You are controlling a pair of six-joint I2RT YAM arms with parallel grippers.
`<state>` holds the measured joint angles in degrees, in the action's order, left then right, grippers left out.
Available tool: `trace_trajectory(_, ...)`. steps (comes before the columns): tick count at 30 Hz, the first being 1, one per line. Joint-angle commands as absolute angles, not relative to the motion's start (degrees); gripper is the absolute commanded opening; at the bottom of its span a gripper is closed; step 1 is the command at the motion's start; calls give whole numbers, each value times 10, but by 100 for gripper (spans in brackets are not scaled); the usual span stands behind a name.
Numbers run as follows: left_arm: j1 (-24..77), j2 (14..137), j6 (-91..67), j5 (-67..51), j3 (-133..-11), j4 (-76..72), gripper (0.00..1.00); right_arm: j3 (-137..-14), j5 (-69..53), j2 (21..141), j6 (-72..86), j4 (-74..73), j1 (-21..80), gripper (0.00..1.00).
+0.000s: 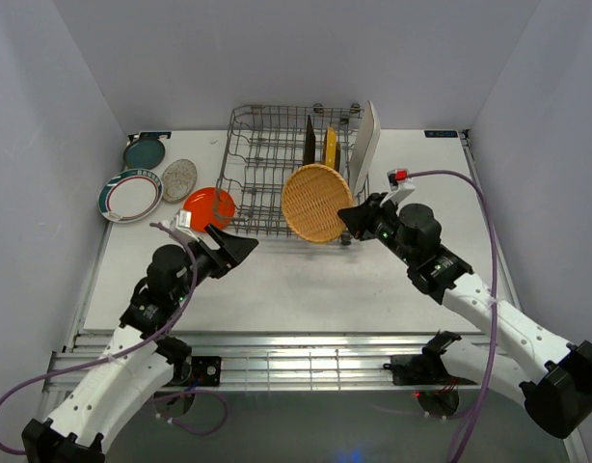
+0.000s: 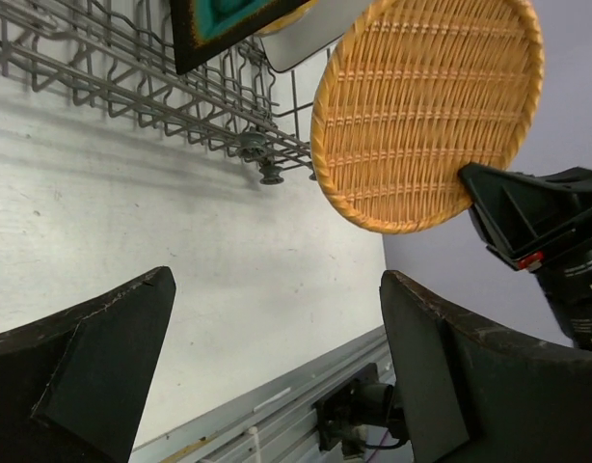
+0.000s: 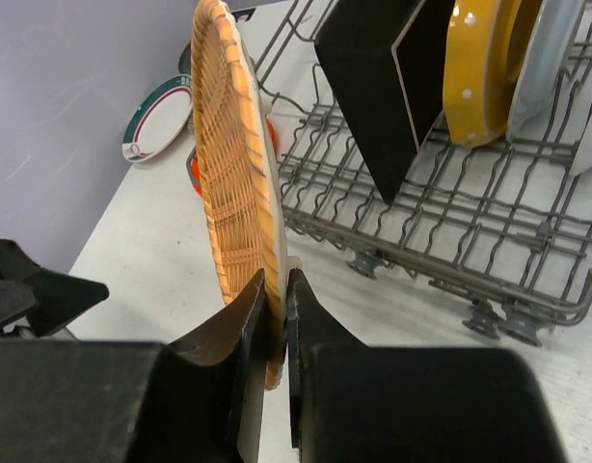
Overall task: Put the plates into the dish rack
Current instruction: Insert the plate into the dish rack.
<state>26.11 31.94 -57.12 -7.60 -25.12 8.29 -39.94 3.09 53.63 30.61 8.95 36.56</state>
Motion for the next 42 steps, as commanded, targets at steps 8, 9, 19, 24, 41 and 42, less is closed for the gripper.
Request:
trace_trajectory(8,262,364,-493,1,-347,288,95,-677,213,712,253,-36,432,8)
trace_trajectory(9,262,370,-490,-5,-356,288,94,-719,233,726,246,-46,436,8)
trace_trajectory(19,262,388,-347,70,-459,356,95,-924,334,893,223,-112,446,8)
trace_trajectory(24,262,388,-337,91,-437,346,96,-1048,395,1001,196,-143,467,8)
trace_trajectory(41,262,331,-329,92,-415,333,98,-1191,591,1177,131,-107,519,8)
trace_trajectory(42,262,333,-327,91,-414,333,98,-1195,598,1183,126,-105,519,8)
